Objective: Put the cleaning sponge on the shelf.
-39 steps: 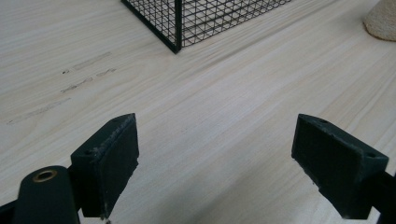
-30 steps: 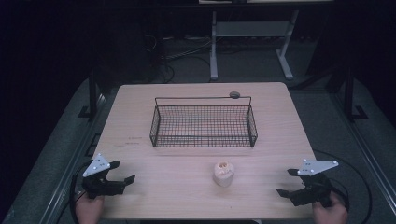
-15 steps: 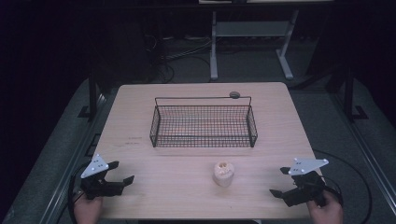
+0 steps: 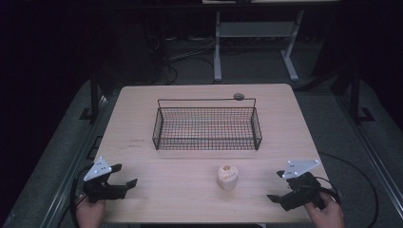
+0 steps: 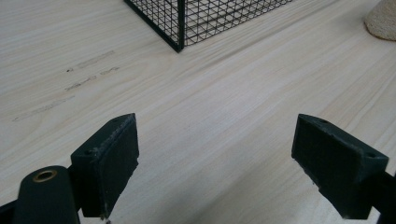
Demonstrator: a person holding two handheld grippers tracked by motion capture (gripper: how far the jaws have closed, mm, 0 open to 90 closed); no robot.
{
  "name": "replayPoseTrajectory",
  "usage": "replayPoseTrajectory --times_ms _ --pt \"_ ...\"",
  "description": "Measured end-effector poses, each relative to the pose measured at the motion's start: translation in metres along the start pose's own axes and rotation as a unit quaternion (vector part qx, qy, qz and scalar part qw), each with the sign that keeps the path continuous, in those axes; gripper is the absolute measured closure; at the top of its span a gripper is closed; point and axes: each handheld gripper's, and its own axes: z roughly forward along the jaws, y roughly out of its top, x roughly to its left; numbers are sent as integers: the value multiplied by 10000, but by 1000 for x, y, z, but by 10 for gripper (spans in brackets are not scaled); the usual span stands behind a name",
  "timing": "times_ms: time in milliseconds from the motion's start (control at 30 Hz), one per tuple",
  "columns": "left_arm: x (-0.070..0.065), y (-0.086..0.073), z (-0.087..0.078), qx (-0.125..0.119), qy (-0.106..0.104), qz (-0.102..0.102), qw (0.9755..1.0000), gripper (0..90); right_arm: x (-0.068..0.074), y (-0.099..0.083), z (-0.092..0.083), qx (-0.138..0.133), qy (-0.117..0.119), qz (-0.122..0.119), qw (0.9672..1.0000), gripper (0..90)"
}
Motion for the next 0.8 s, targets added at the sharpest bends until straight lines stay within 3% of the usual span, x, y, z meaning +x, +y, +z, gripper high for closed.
replayPoseTrajectory --times_ms 67,267,600,733,800 --pt "0 0 0 -3 -3 7 10000 137 2 5 1 18 -44 -161 9999 148" --pt "0 0 -1 -23 19 -14 10000 137 8 19 1 48 59 -350 9994 148" --pt "2 0 -3 -48 46 0 10000 137 17 39 12 269 388 -798 9957 148" --pt "2 0 -2 -48 44 5 10000 137 16 48 16 373 622 -840 9938 148" --pt "2 0 -2 -44 44 4 10000 137 14 52 19 412 553 -810 9943 154"
